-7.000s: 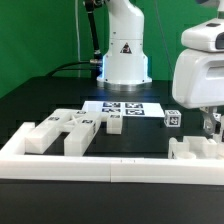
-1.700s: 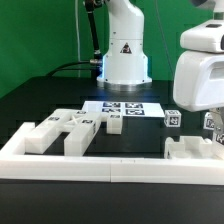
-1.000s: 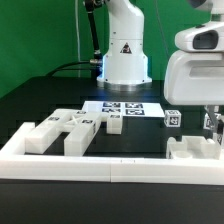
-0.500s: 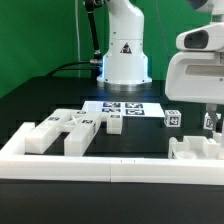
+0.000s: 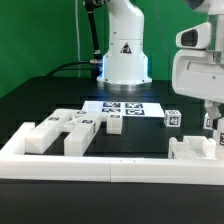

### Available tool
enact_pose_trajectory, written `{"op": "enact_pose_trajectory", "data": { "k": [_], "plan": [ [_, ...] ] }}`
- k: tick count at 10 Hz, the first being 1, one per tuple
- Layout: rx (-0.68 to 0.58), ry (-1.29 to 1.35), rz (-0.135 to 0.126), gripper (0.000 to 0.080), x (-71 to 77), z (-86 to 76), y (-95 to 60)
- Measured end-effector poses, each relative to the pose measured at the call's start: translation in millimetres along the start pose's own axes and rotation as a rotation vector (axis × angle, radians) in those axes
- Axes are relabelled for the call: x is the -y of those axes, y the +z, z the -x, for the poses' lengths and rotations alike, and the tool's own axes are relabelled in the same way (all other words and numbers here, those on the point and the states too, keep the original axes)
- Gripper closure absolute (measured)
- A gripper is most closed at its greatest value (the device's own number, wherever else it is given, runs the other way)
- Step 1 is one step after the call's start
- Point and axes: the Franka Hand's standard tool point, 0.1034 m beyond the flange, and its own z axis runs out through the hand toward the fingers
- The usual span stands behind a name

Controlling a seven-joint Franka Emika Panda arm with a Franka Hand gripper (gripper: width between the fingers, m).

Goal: Assemble chair

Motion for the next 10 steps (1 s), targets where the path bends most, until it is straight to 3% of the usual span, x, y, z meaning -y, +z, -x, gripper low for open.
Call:
{"op": "enact_pose_trajectory", "data": {
  "k": [2,6,7,8,9,10],
  "plan": [
    [0.002,0.094,0.009,0.0509,-0.3,0.6,-0.3],
    [0.006,0.035,0.012,0.0509,-0.3,0.6,0.2],
    [0.006,0.015,0.011,0.0279,-0.3,0.8,0.4],
    [0.005,-0.048,0.009,0.0279,-0.3,0.3,0.6],
    [0.001,-0.166,0.003,0.0190,0.0,-0.7,0.6],
    [0.001,-0.257,0.002,0.0157,1.0,1.5,0.8]
  ]
}}
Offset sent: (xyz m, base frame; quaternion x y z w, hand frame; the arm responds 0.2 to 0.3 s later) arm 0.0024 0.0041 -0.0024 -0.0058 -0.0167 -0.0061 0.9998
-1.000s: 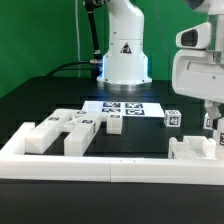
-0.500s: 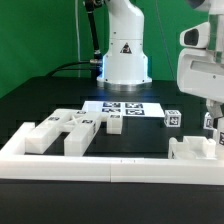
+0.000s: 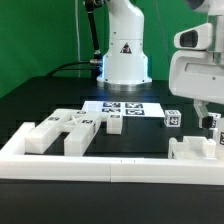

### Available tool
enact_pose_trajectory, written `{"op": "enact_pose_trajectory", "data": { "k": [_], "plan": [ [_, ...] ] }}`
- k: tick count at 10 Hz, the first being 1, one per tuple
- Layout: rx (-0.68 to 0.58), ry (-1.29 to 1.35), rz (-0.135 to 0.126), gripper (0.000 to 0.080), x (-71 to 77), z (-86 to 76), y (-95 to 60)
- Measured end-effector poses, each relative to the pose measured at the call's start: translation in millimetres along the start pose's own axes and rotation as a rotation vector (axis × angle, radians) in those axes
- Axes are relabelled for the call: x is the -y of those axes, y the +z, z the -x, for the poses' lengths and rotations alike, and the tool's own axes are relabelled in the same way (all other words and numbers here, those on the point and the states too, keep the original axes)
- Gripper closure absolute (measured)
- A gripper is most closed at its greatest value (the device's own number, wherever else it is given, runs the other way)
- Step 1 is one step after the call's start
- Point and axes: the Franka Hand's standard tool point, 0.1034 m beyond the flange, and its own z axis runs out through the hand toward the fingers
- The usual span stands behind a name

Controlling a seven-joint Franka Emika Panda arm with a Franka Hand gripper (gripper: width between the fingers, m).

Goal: Assemble chair

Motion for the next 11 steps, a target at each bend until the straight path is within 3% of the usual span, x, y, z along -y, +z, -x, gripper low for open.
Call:
{"op": "enact_pose_trajectory", "data": {
  "k": [11],
  "plan": [
    [-0.014,-0.841,-0.003,0.0151,3.0,8.0,-0.5]
  ]
}}
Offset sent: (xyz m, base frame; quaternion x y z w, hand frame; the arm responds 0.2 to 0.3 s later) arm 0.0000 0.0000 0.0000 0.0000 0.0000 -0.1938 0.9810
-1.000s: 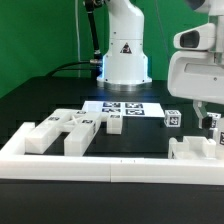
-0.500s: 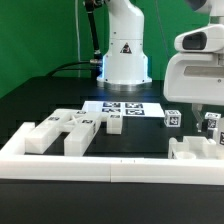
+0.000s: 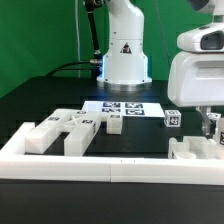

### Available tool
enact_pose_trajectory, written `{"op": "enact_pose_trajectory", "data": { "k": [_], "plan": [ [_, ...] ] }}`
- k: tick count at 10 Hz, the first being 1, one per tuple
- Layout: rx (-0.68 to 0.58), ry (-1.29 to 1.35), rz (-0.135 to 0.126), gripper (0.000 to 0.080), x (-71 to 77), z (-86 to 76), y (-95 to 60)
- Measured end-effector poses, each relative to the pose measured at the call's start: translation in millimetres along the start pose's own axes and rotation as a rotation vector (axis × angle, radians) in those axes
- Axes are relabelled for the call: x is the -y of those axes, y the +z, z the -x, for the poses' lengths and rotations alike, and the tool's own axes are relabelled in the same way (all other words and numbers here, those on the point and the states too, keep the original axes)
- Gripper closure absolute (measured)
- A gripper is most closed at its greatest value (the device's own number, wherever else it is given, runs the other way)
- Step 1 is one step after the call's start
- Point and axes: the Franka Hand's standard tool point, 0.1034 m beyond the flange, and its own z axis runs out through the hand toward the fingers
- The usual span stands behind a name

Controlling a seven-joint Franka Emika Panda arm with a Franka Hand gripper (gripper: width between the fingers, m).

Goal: Assemble chair

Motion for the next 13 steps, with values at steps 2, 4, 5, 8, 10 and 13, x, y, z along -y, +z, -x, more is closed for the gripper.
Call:
{"op": "enact_pose_trajectory", "data": {
  "k": [2,4,5,8,10,13],
  "plan": [
    [0.001,-0.138,0.007,0.0151,-0.7,0.3,0.2],
    [-0.003,-0.236,0.011,0.0151,-0.9,-2.0,-2.6],
    [-0.005,-0.237,0.011,0.0178,-1.5,-3.1,-3.7],
    [-0.005,-0.217,0.010,0.0356,-2.3,-3.1,-3.1],
    [-0.004,-0.200,0.010,0.0509,-2.4,-2.9,-2.7],
    [-0.007,0.004,0.008,0.0509,-3.5,-3.3,-2.3]
  ]
}}
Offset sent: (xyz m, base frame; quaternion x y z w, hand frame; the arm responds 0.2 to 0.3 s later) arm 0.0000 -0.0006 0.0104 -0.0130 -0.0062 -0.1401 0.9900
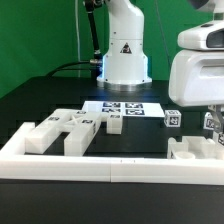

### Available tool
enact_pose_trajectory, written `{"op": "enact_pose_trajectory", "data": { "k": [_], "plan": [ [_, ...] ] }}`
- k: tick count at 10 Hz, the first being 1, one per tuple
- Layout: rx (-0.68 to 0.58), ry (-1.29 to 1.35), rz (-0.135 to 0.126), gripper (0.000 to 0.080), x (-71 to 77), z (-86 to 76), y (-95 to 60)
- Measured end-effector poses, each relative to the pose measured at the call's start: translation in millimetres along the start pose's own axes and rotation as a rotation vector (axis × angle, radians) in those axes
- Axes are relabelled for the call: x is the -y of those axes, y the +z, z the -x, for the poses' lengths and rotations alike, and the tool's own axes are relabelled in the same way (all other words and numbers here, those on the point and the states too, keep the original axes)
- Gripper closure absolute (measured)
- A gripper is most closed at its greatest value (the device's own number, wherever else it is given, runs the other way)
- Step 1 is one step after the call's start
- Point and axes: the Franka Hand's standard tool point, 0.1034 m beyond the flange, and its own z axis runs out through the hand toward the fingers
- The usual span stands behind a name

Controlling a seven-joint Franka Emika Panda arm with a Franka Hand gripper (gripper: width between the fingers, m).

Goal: Assemble chair

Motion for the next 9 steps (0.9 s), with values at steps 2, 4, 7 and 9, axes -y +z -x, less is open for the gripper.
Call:
{"op": "enact_pose_trajectory", "data": {
  "k": [2,4,7,9],
  "plan": [
    [0.000,0.171,-0.006,0.0509,-2.8,-0.1,0.1],
    [0.001,0.357,-0.008,0.0509,-4.7,-0.1,0.2],
    [0.005,0.660,-0.013,0.0509,-3.6,0.0,0.6],
    [0.008,0.831,-0.011,0.0509,-4.5,0.5,0.6]
  ]
}}
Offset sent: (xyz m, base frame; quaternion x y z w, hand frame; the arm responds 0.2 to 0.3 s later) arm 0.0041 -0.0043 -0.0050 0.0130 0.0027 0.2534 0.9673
